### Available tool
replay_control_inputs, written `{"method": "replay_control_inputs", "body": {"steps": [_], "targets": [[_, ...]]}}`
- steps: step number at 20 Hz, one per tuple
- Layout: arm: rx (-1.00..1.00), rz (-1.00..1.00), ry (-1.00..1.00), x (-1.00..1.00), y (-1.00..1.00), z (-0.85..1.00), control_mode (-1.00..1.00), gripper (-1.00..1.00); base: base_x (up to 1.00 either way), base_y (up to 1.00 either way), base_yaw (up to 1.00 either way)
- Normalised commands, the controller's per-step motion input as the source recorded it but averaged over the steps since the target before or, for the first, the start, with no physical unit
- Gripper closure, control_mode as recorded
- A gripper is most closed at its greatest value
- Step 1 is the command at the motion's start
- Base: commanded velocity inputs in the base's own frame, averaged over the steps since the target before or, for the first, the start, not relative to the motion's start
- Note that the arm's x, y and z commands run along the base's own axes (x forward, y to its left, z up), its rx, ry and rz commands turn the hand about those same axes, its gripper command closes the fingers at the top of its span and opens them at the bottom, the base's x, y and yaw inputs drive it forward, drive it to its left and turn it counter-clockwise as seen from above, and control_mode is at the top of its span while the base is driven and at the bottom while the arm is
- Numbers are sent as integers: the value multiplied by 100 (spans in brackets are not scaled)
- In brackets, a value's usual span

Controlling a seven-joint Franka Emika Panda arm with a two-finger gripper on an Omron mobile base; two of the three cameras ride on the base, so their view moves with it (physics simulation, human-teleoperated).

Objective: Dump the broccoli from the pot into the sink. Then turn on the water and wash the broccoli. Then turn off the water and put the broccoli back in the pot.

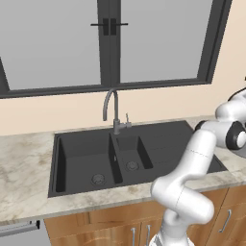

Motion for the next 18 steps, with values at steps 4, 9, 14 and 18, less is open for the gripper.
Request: {"method": "replay_control_inputs", "body": {"steps": [4, 9, 14, 18], "targets": [[-7, -2, 1, 14, 0, -56, -100, 100, 0, 0, 0], [-9, -2, 0, 4, 0, -49, -100, 100, 0, 0, 0], [-9, -1, 0, -4, 17, -28, -100, -100, 0, 0, 0], [-4, -1, 0, -38, 22, 1, -100, -100, 0, 0, 0]]}}
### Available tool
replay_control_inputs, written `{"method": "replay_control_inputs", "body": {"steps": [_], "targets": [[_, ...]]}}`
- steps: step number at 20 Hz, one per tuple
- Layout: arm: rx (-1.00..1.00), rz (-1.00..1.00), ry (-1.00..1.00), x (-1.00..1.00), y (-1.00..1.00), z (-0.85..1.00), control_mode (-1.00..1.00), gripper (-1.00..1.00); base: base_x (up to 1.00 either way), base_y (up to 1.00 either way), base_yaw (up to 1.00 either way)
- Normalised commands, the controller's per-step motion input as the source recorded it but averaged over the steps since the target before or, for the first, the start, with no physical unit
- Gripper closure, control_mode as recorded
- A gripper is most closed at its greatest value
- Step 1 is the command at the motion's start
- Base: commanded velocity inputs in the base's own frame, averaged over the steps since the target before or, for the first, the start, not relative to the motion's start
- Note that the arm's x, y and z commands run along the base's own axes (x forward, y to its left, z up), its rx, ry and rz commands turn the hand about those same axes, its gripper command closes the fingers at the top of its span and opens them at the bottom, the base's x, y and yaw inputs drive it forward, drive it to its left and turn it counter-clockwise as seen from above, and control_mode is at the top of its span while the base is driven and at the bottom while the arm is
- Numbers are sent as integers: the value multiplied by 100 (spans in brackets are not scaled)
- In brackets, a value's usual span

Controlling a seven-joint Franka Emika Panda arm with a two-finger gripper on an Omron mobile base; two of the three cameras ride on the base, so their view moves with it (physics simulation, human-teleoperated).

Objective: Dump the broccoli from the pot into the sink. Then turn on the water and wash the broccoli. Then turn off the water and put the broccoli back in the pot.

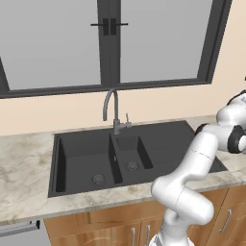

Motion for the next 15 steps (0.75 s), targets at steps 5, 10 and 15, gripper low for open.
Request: {"method": "replay_control_inputs", "body": {"steps": [5, 10, 15], "targets": [[-1, -2, -1, -32, 31, 14, -100, -100, 0, 0, 0], [-3, -4, 0, -22, 52, 3, -100, -100, 0, 0, 0], [-10, -6, -10, -40, 81, 26, -100, -100, 0, 0, 0]]}}
